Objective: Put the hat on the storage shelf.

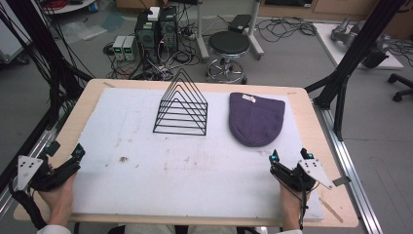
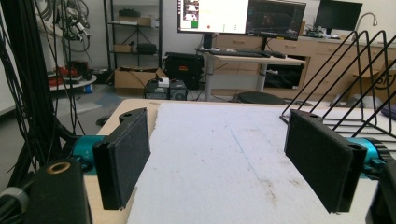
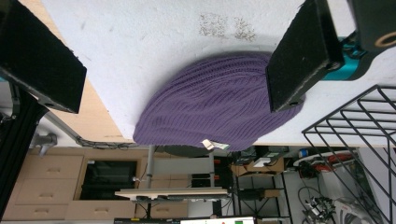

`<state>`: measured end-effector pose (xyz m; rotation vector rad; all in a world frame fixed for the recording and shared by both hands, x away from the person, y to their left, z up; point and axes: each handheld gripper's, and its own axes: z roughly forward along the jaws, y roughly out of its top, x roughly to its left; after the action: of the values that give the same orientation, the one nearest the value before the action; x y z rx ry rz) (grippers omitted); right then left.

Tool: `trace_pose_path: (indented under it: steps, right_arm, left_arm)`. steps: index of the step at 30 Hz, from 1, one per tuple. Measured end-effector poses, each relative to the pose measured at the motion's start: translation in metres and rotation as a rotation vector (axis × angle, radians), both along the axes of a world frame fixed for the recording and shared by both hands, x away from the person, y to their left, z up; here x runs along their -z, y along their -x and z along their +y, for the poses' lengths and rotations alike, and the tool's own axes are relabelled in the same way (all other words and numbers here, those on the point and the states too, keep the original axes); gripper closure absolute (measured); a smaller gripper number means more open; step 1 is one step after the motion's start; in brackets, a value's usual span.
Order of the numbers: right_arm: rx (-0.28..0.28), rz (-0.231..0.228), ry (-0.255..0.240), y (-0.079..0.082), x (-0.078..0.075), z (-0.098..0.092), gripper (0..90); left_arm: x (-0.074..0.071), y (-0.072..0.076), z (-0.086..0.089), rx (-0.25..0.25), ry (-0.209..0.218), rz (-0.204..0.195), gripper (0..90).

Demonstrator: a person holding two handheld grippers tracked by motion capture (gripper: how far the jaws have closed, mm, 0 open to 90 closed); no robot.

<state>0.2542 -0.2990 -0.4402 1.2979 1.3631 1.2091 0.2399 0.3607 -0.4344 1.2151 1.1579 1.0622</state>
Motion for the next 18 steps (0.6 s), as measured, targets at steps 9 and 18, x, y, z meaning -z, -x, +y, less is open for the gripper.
trace_pose_path:
  steps: [9, 18]
  right_arm:
    - [0.007, 0.0, -0.007, 0.0014, -0.0002, -0.0001, 4.2]
    - [0.011, 0.002, -0.018, 0.0022, -0.0001, -0.0012, 4.2]
  left_arm:
    - [-0.0006, 0.0009, 0.0, 0.001, -0.006, -0.006, 22.6]
    - [-0.0004, 0.0005, -0.0004, 0.002, -0.008, -0.003, 22.8]
